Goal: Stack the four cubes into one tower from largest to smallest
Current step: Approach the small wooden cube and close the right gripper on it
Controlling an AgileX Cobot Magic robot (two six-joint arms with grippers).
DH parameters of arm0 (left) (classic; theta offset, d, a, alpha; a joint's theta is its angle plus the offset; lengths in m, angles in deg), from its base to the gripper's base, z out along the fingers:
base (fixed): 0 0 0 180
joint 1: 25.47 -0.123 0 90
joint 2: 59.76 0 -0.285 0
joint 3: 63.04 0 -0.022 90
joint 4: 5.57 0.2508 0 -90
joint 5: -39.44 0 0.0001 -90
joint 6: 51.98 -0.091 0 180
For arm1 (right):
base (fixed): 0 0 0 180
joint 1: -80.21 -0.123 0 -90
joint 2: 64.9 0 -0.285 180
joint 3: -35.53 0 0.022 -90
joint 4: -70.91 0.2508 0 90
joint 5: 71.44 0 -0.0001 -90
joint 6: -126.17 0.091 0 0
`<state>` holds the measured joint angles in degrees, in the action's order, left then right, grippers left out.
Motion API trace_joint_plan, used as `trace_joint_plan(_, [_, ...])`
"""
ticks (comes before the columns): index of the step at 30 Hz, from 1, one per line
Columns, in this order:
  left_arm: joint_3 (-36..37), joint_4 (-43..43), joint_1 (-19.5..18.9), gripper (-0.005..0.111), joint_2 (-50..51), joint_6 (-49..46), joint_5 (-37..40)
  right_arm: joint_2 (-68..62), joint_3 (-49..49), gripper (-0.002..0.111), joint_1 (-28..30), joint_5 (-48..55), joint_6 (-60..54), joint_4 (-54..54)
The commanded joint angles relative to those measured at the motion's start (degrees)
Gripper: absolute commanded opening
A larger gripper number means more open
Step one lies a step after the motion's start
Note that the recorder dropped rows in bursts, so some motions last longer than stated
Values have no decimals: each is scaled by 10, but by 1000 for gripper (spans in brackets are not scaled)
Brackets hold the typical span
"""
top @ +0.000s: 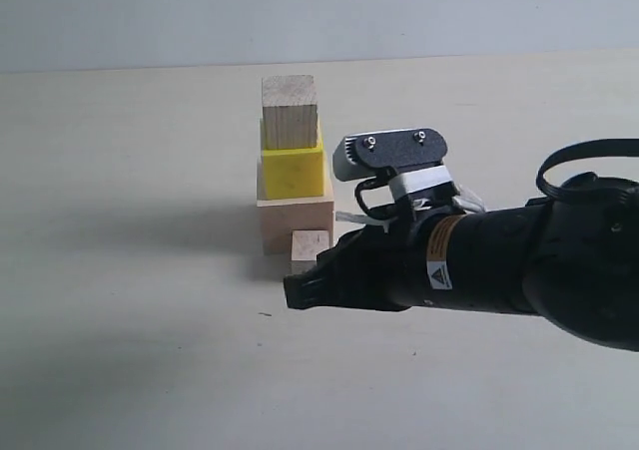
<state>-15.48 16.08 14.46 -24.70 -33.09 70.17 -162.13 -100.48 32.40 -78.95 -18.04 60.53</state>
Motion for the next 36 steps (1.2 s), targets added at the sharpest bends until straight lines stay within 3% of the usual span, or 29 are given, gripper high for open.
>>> trace_joint_plan(1, [1,3,0,0,-2,4,-12,-8,-7,1,-29,1,3,-4])
trace_joint_plan(12, [1,3,0,0,-2,4,-9,-67,-15,2,-29,-51,-1,104])
trace_joint_plan(19, [1,3,0,0,-2,4,-9,-107,-15,2,-29,-81,-216,337])
trace_joint_plan(24, [1,3,0,0,-2,4,-13,-100,-15,5,-29,-78,-240,357])
trace_joint_plan(30, [1,3,0,0,-2,4,-13,-91,-15,25,-29,-76,-238,357])
trace_joint_plan(36, [1,3,0,0,-2,4,-13,-93,-31,64,-29,-71,-238,357])
